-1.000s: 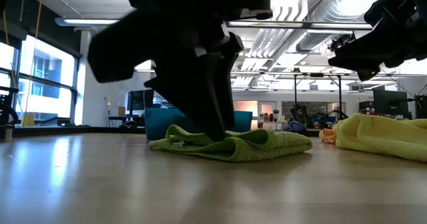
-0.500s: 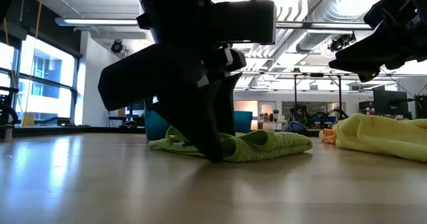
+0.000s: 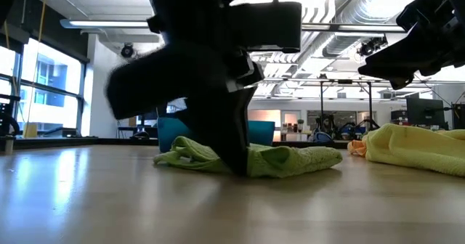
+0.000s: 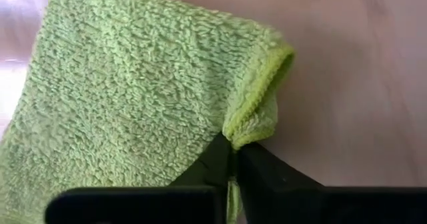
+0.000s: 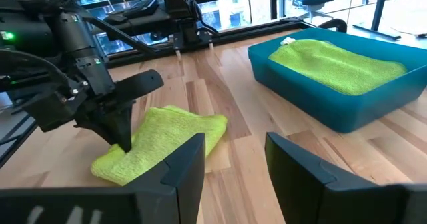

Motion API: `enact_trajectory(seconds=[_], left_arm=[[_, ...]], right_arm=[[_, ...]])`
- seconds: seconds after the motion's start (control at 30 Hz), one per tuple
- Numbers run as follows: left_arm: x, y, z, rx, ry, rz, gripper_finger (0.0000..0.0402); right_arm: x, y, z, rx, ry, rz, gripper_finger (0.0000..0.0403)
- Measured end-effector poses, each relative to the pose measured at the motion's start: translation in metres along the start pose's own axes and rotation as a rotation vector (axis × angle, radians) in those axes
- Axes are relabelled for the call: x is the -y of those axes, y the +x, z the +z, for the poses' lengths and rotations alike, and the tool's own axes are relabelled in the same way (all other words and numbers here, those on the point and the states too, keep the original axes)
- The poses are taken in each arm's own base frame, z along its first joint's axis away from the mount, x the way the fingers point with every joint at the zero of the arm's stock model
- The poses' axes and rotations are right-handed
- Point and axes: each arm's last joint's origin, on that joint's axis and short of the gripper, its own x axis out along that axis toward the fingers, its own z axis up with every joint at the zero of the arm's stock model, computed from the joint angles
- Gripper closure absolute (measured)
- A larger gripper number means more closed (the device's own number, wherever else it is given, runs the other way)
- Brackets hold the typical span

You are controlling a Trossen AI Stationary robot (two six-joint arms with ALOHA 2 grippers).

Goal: Fold microfiber towels
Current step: Stack the green microfiber cloth on the green microfiber cloth in the blue bin

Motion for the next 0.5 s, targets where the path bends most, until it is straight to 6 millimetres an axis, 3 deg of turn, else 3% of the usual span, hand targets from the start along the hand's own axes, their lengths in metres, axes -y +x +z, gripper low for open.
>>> enact_trajectory(seconds=[0.23, 0.5], left_arm=[[-0.003, -0.003, 0.007, 0.032, -0.057, 0.077, 0.0396], [-0.020, -0.035, 0.033, 0.062, -0.055, 0.150, 0.0399]], right_arm=[[0.000, 0.000, 0.000, 0.000, 0.000, -0.001, 0.0254], [0.000, 0.000, 0.000, 0.001, 0.000, -0.003, 0.0254]])
